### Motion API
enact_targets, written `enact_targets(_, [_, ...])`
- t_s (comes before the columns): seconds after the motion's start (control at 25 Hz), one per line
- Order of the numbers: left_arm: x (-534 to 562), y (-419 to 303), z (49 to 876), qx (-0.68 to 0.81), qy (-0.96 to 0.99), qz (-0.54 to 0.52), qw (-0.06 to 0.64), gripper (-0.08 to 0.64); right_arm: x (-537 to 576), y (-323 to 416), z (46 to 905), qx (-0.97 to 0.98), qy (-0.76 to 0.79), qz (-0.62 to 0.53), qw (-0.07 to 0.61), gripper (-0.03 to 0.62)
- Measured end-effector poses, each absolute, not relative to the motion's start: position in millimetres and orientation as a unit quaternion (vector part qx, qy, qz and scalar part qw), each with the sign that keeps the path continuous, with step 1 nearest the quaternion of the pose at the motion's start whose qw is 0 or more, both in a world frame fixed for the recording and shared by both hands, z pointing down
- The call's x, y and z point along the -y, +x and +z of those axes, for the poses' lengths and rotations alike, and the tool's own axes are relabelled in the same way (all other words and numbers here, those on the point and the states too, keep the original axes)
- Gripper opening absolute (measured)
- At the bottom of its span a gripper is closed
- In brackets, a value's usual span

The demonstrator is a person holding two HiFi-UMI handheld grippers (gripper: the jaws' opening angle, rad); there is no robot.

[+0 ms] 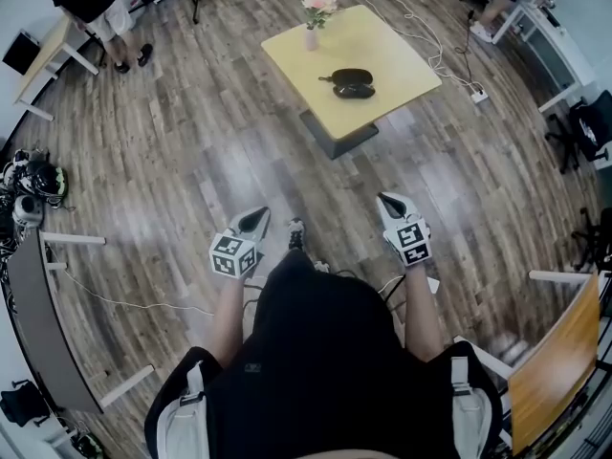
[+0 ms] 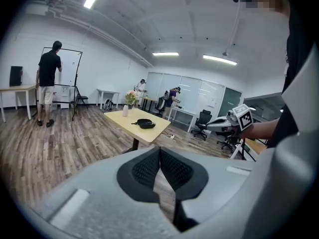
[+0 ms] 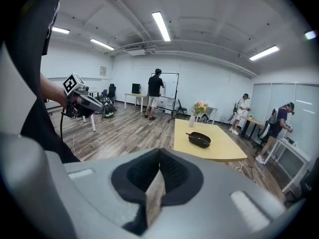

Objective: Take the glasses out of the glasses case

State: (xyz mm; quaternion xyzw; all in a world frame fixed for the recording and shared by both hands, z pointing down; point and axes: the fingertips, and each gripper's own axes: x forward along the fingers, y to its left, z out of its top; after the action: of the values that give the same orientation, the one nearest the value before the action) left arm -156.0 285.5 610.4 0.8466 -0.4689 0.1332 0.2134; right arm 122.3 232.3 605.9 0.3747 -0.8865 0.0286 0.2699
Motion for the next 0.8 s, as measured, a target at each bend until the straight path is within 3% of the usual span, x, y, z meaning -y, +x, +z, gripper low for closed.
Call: enact_targets(0.8, [-165,-163,601,0.437,0.864,0.136,0.209,0.011,-126,103,608,0.876,0.400,0.056,0.265,0.005])
